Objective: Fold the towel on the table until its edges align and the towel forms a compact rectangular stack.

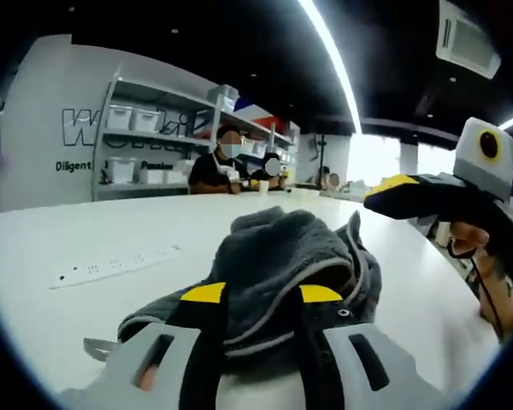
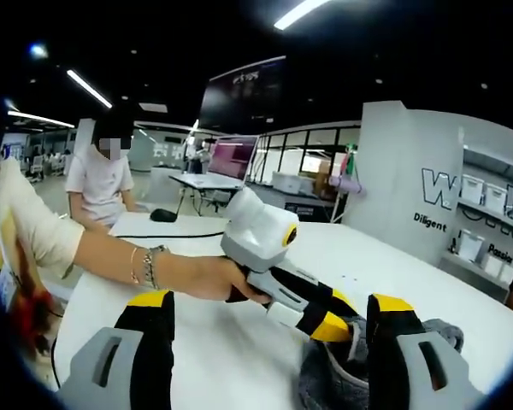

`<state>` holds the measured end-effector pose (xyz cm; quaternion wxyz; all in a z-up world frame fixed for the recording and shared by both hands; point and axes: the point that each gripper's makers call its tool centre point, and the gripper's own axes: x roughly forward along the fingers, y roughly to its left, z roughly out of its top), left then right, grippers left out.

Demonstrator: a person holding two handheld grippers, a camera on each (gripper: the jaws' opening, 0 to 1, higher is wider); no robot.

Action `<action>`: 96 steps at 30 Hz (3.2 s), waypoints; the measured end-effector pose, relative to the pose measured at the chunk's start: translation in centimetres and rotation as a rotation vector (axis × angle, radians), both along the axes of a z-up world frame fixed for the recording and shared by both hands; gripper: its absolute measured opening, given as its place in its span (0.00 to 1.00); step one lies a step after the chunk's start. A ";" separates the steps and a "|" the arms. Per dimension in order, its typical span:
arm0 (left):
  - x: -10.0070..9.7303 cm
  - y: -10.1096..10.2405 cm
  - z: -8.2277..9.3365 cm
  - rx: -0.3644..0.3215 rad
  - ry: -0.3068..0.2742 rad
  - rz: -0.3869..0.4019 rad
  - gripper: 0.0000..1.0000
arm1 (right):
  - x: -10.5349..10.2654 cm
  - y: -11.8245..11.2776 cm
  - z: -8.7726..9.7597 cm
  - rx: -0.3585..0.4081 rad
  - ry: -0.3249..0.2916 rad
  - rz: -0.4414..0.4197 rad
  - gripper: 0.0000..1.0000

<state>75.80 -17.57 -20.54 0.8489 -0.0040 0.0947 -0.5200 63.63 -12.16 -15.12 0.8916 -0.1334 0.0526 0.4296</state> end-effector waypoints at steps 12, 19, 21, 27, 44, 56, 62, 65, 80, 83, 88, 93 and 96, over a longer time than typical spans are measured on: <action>-0.5 0.1 0.6 -0.043 -0.032 -0.033 0.03 | 0.4 -0.3 -0.2 -0.007 0.015 -0.015 0.94; -0.2 0.9 1.7 -0.159 0.096 -0.014 0.03 | 0.5 -0.4 -0.2 -0.009 0.018 -0.023 0.95; -0.2 1.2 2.1 -0.170 0.098 -0.015 0.03 | 0.5 -0.5 -0.2 -0.009 0.018 -0.024 0.95; 0.1 2.2 4.0 -0.257 0.115 -0.003 0.03 | 0.5 -0.5 -0.2 -0.007 0.019 -0.023 0.95; 2.6 6.7 7.2 -0.357 0.073 0.098 0.02 | 0.6 -0.2 -0.6 -0.030 0.020 -0.015 0.94; 4.1 10.4 8.9 -0.394 0.051 0.181 0.02 | 0.9 -0.4 -1.4 -0.041 0.043 -0.019 0.94; 4.5 11.9 9.8 -0.423 0.054 0.208 0.02 | 0.9 -0.6 -1.4 -0.042 0.048 -0.022 0.94; 4.7 12.6 10.2 -0.444 0.054 0.215 0.02 | 0.9 -0.6 -1.5 -0.044 0.050 -0.024 0.94; 6.1 16.9 11.3 -0.485 0.039 0.301 0.02 | 0.9 -0.6 -1.8 -0.052 0.059 -0.024 0.95; 6.2 17.8 11.6 -0.505 0.038 0.317 0.02 | 0.9 -0.6 -1.8 -0.053 0.059 -0.024 0.95; 6.6 19.5 11.8 -0.525 0.033 0.358 0.02 | 0.9 -0.6 -1.8 -0.053 0.059 -0.025 0.95; 7.6 21.7 11.7 -0.536 0.031 0.424 0.02 | 0.8 -0.6 -1.8 -0.055 0.058 -0.023 0.95; 8.5 23.3 11.2 -0.536 0.031 0.482 0.02 | 0.8 -0.6 -1.8 -0.057 0.059 -0.023 0.95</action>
